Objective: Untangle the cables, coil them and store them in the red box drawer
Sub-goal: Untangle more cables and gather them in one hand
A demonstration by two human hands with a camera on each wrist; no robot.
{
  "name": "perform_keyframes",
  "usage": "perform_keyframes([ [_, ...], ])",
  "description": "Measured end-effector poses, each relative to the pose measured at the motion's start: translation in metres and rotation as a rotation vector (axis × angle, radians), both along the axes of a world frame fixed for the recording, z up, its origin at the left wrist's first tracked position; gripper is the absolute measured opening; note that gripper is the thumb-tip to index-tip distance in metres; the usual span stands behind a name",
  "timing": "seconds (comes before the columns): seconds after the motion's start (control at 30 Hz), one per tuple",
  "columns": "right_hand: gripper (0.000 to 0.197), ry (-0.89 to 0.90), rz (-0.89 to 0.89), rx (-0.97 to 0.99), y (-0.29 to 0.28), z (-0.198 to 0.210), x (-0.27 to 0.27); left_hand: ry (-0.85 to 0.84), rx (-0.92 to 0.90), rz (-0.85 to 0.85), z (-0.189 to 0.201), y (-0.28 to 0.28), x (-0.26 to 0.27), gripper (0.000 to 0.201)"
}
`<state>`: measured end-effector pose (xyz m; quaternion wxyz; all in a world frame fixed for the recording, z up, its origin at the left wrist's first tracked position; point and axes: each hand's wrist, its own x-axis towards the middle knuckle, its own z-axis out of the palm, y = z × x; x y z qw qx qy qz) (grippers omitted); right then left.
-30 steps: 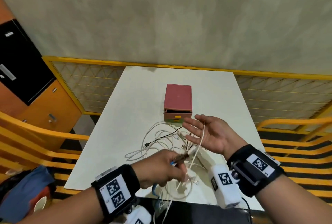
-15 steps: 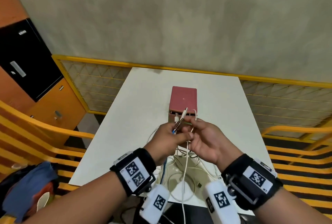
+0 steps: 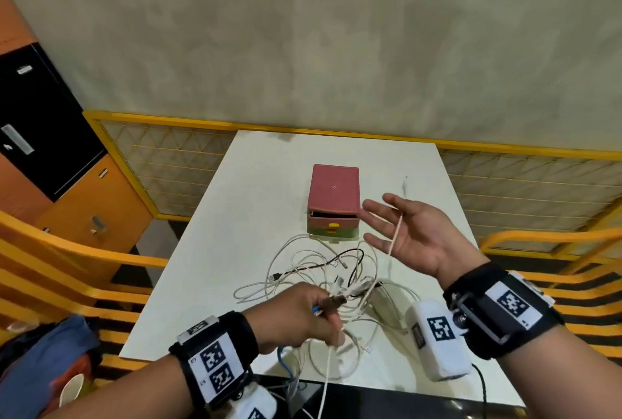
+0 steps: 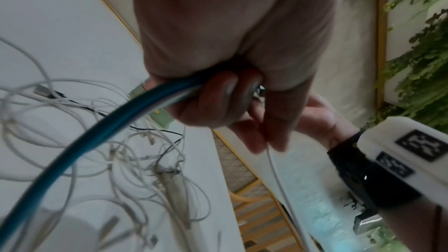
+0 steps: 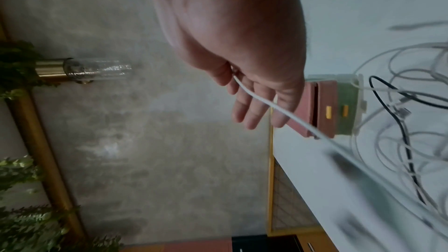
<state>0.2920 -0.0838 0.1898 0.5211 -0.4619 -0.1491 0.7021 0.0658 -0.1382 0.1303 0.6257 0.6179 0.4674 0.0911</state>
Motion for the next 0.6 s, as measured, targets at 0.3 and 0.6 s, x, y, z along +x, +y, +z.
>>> perform_keyframes([
  [0.3, 0.025, -0.451, 0.227, 0.12, -0.028, 0.007, -0.005, -0.108, -0.086, 0.206, -0.007, 0.006, -0.029, 0.019],
  [0.6, 0.005, -1.27, 1.217, 0.312, -0.095, -0.053, -0.003, -0.549, -0.011, 0.593, 0.037, 0.042, -0.056, 0.035],
])
